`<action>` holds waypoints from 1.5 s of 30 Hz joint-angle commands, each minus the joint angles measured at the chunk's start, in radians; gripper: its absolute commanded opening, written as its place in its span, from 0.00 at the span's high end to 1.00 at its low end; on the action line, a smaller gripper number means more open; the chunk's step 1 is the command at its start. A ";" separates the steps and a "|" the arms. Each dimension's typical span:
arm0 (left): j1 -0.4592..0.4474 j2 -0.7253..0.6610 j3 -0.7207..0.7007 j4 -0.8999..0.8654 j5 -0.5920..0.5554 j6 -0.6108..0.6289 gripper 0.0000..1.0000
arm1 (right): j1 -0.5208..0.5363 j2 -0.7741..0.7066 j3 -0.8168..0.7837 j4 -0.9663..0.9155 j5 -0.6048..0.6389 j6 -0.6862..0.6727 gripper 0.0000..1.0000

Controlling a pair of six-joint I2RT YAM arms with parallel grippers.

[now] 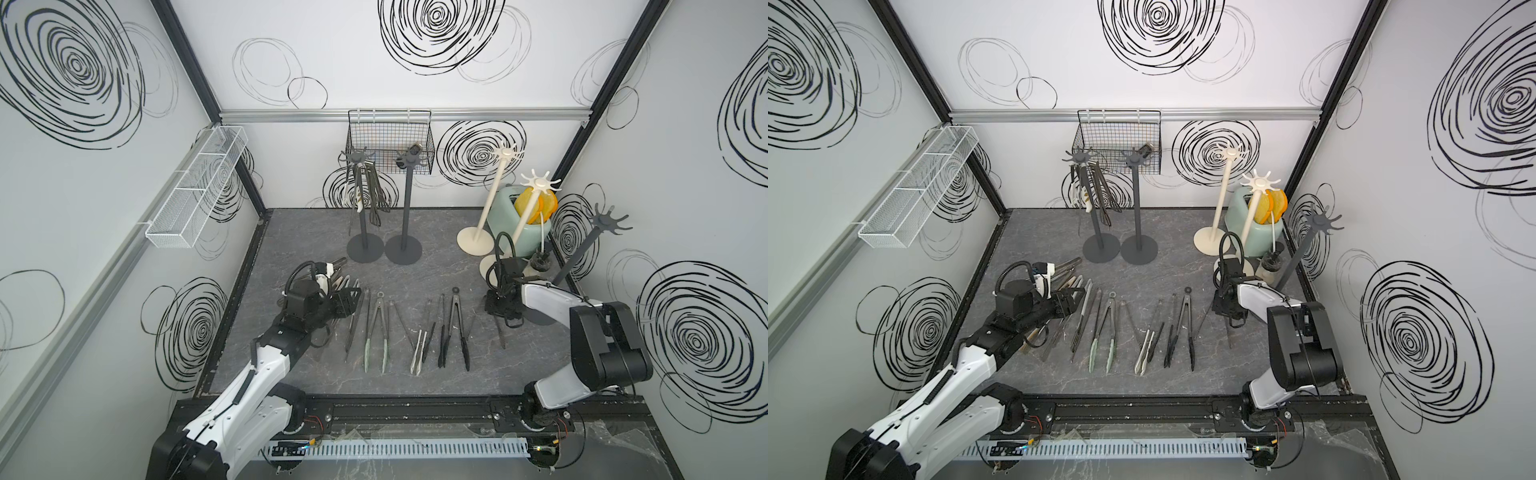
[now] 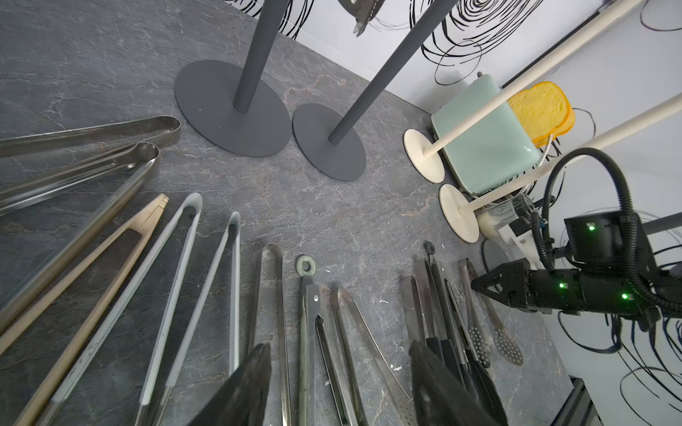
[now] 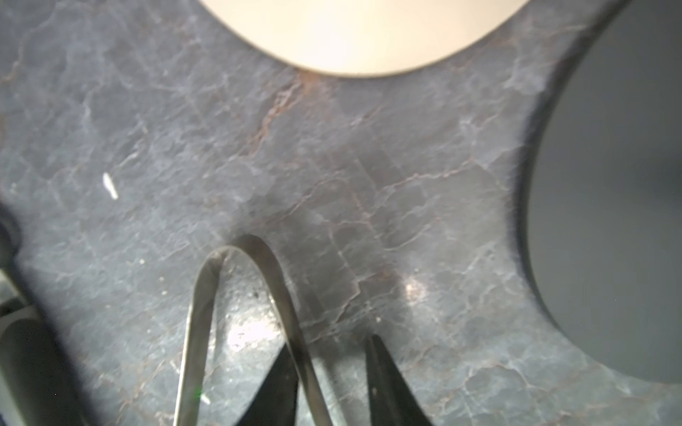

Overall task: Hang food tongs on kitchen utensil racks
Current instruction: Pick up the food tongs from the center of the board.

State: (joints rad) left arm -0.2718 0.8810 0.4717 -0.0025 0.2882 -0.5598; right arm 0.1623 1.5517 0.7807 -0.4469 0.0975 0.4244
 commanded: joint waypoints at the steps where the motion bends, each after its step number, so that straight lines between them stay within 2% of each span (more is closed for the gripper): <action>1: 0.010 0.000 0.021 0.038 0.011 0.006 0.36 | -0.004 0.049 -0.044 0.003 -0.022 0.007 0.79; 10: 0.011 0.001 0.021 0.038 0.012 0.004 0.36 | -0.007 0.073 -0.024 0.003 0.000 -0.025 1.00; 17: 0.008 -0.008 0.007 0.065 0.029 -0.002 0.36 | -0.009 0.037 0.083 -0.078 0.070 -0.082 1.00; 21: -0.002 -0.016 -0.005 0.097 0.026 -0.006 0.36 | -0.007 -0.040 0.175 -0.114 0.106 -0.117 1.00; 25: -0.019 -0.021 -0.018 0.135 0.024 -0.004 0.37 | 0.018 -0.145 0.283 -0.094 0.090 -0.173 1.00; 29: -0.043 -0.029 -0.028 0.169 0.009 0.010 0.37 | 0.067 -0.242 0.358 0.042 -0.079 -0.320 1.00; 32: -0.058 -0.041 -0.043 0.202 0.002 0.016 0.37 | 0.119 -0.329 0.312 0.297 -0.191 -0.425 1.00; 34: -0.070 -0.051 -0.054 0.230 0.002 0.016 0.37 | 0.129 -0.367 0.283 0.460 -0.315 -0.470 1.00; 39: -0.113 -0.066 -0.062 0.248 -0.026 0.033 0.37 | 0.125 -0.254 0.421 0.536 -0.532 -0.523 1.00; 45: -0.143 -0.076 -0.074 0.270 -0.053 0.042 0.37 | 0.116 -0.072 0.618 0.570 -0.676 -0.564 1.00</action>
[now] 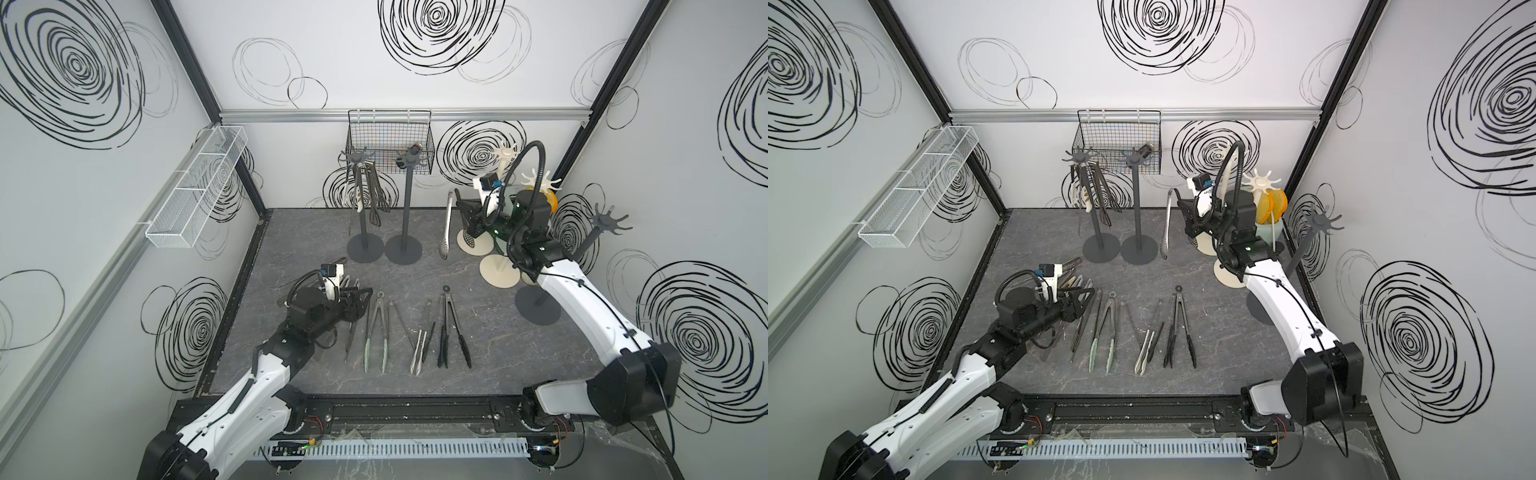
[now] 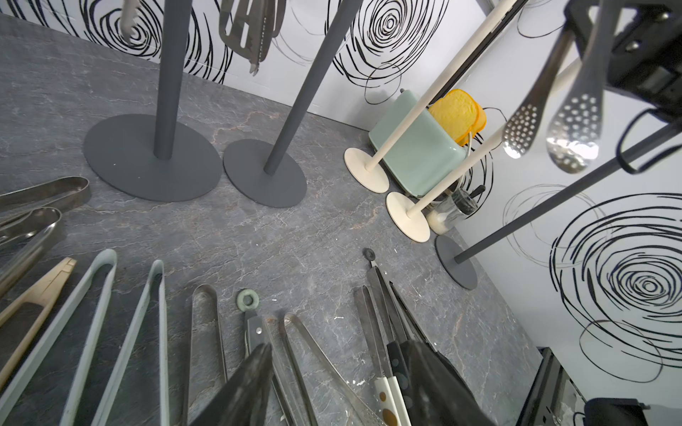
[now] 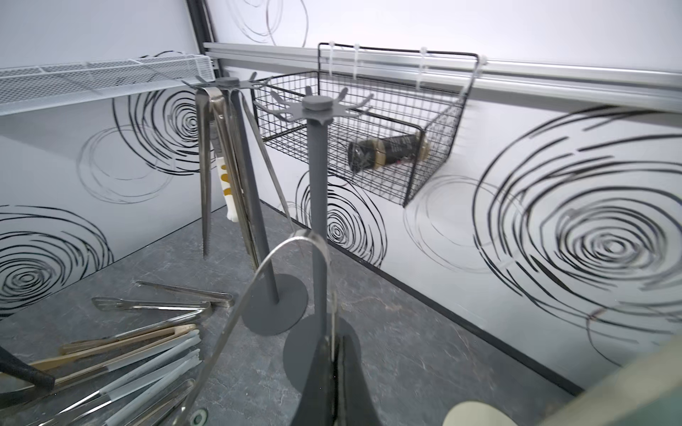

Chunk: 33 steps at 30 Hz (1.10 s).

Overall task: Hang food tongs on kitchen utensil racks
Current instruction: Pick up the food tongs from the center of the board, then hang the food tongs on the rack.

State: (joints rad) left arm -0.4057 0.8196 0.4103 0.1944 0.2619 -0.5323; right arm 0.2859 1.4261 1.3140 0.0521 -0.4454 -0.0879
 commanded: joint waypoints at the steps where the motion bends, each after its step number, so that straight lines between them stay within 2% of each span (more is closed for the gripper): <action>1: -0.012 -0.014 -0.011 0.073 -0.029 0.015 0.37 | -0.012 0.082 0.116 0.075 -0.148 -0.050 1.00; 9: -0.026 -0.020 -0.010 0.074 -0.050 0.028 0.37 | -0.031 0.301 0.379 0.048 -0.227 -0.035 1.00; 18: -0.028 0.000 -0.005 0.075 -0.062 0.028 0.37 | -0.031 0.453 0.561 0.032 -0.258 0.019 1.00; 33: -0.031 0.013 -0.001 0.080 -0.062 0.033 0.37 | 0.006 0.586 0.668 0.009 -0.272 0.056 1.00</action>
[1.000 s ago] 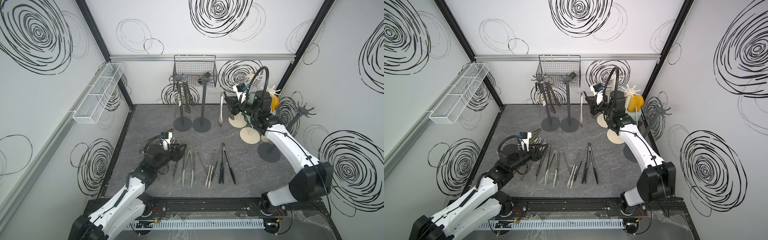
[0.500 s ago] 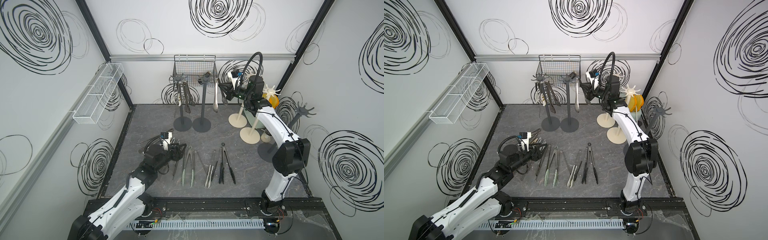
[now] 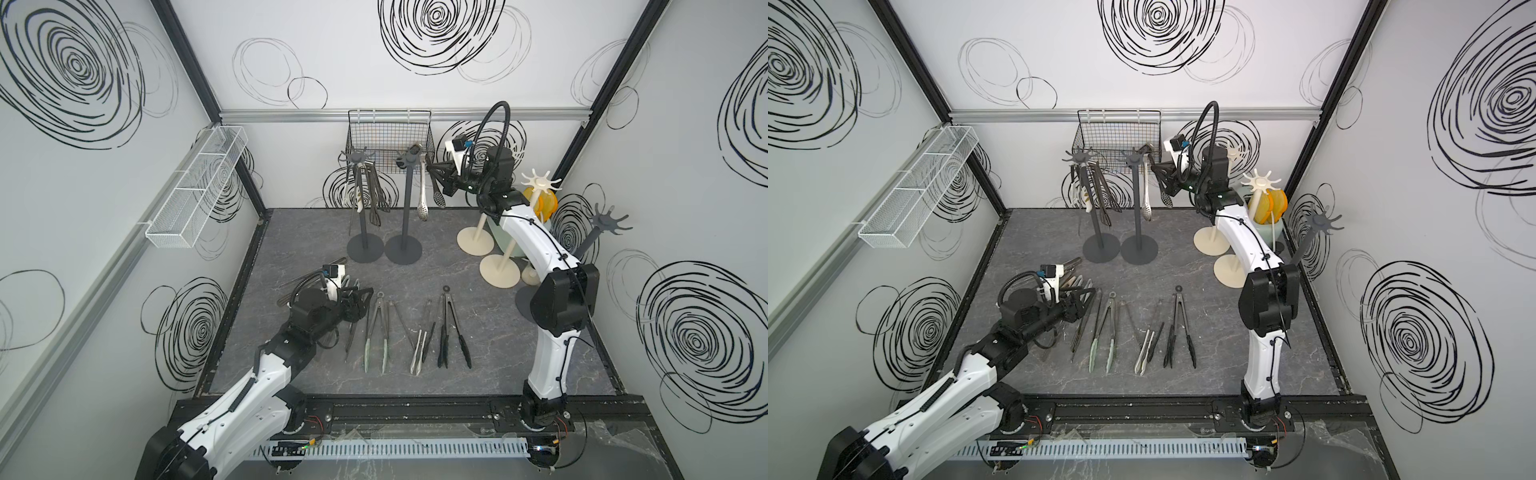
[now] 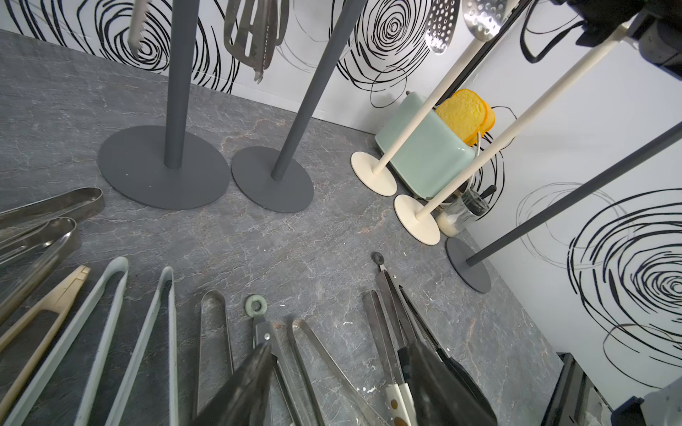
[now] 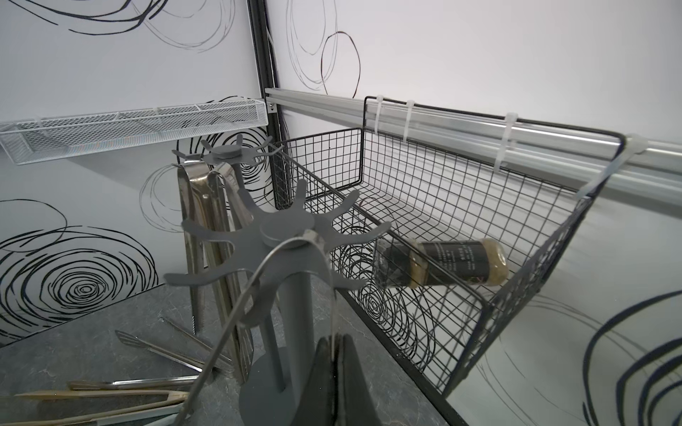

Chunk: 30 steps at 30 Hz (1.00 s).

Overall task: Hang food tongs on kitchen utensil racks
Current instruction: Hang the food tongs on the rack.

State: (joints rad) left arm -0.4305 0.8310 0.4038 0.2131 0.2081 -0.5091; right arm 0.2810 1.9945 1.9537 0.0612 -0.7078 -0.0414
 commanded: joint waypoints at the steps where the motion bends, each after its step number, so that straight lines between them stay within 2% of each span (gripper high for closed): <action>1: -0.005 0.002 0.006 0.061 -0.009 0.012 0.37 | 0.013 0.020 0.023 0.001 -0.008 0.009 1.00; 12: -0.006 0.006 0.007 0.065 -0.009 0.010 0.37 | 0.024 -0.017 -0.141 0.083 0.021 0.028 1.00; 18: -0.008 0.012 0.006 0.068 -0.010 0.009 0.37 | 0.024 -0.020 -0.179 0.099 0.034 0.034 0.85; 26: -0.011 0.009 0.007 0.058 -0.019 0.010 0.37 | 0.024 -0.016 -0.171 0.093 0.043 0.035 0.78; 30: -0.010 0.018 0.040 -0.007 -0.049 0.016 0.36 | 0.022 -0.037 -0.208 0.101 0.048 0.035 0.74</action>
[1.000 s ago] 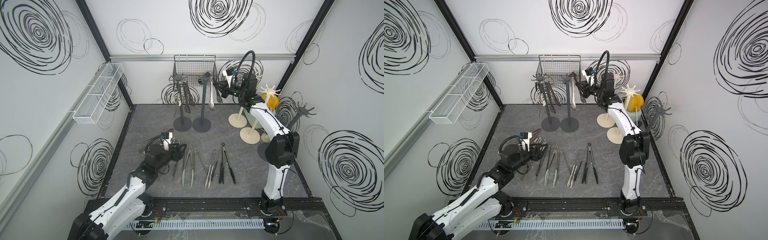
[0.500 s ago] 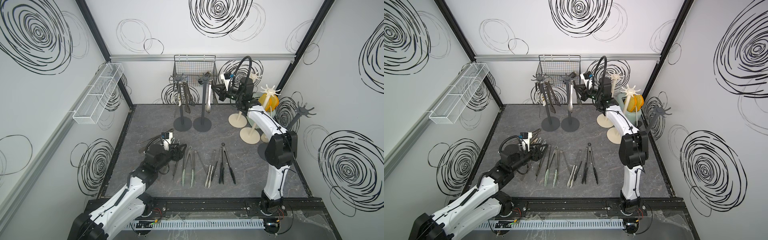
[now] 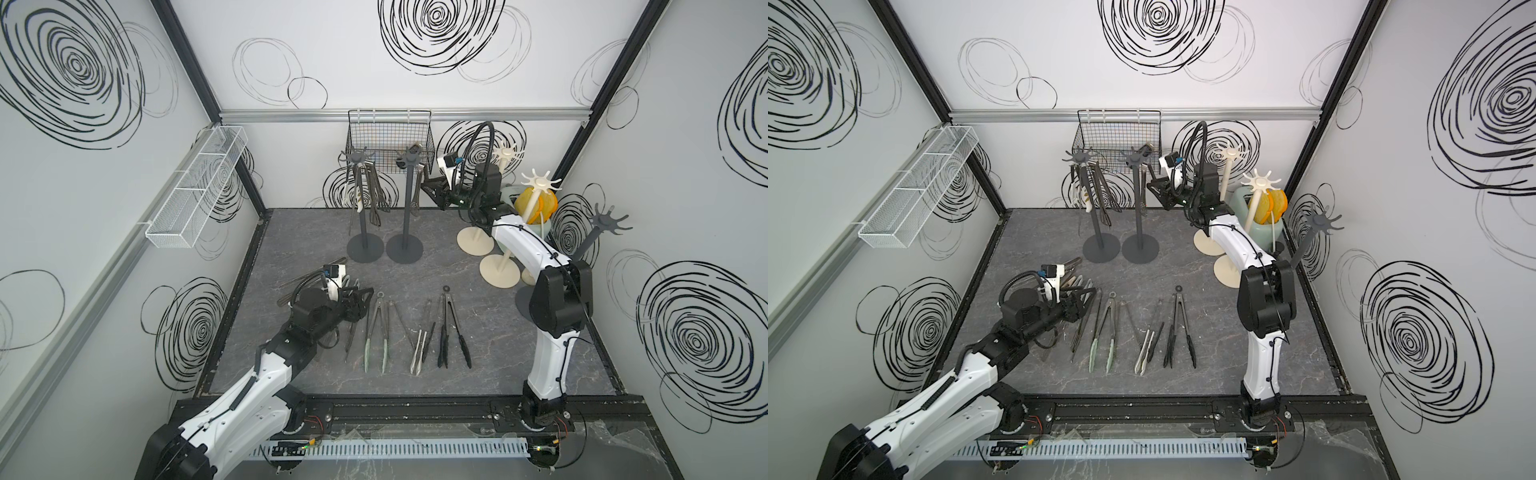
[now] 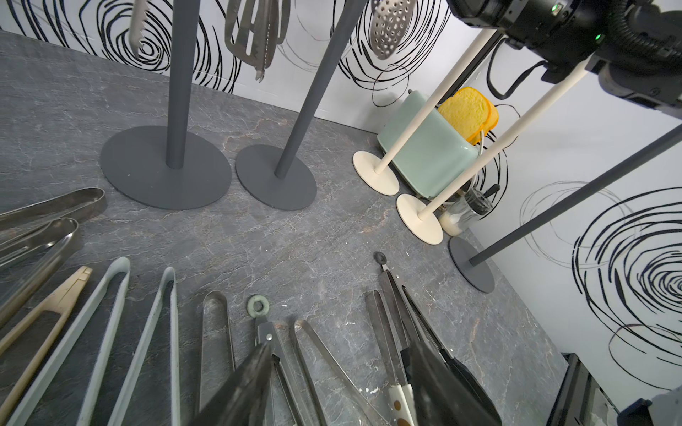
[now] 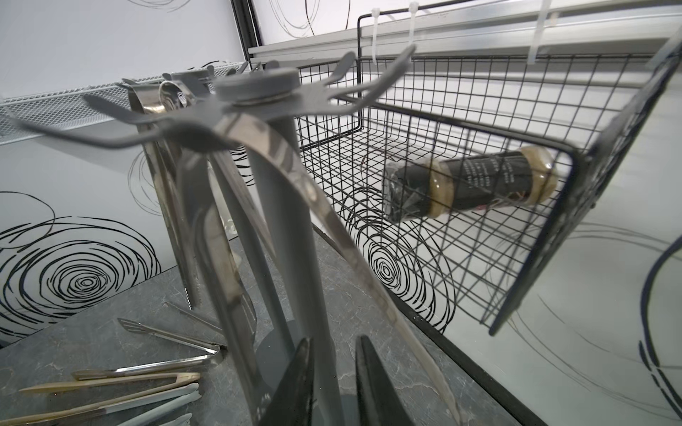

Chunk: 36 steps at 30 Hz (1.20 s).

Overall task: Hang food tongs on kitchen utensil racks
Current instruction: Hang the food tongs on the rack, then pick up the food tongs from the center of the board.

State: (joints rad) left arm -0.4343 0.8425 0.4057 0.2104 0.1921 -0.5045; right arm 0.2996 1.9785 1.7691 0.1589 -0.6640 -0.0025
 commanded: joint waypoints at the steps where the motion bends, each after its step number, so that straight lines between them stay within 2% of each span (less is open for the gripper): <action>1: -0.003 0.012 0.058 -0.037 -0.046 0.019 0.36 | 0.004 -0.032 -0.041 0.007 0.007 -0.004 0.72; 5: 0.029 0.048 0.174 -0.209 -0.107 0.038 0.36 | -0.001 -0.101 -0.148 0.027 0.040 0.007 0.62; 10: 0.102 0.118 0.341 -0.414 -0.142 0.072 0.35 | -0.007 -0.232 -0.344 0.086 0.074 0.051 0.54; 14: 0.180 0.220 0.478 -0.581 -0.125 0.146 0.36 | -0.009 -0.341 -0.485 0.087 0.107 0.093 0.52; 17: 0.234 0.308 0.571 -0.706 -0.127 0.203 0.41 | -0.008 -0.416 -0.567 0.067 0.125 0.118 0.52; 24: 0.327 0.445 0.617 -0.821 -0.125 0.294 0.48 | -0.006 -0.593 -0.747 0.038 0.150 0.162 0.53; 29: 0.318 0.524 0.604 -0.858 -0.089 0.323 0.53 | 0.006 -0.692 -0.876 0.037 0.159 0.205 0.52; 36: 0.185 0.588 0.550 -0.797 -0.114 0.261 0.56 | 0.010 -0.725 -0.976 0.032 0.152 0.231 0.53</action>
State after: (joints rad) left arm -0.2089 1.3987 0.9760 -0.6029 0.0868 -0.2295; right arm 0.3054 1.2686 0.8085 0.1879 -0.5110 0.2066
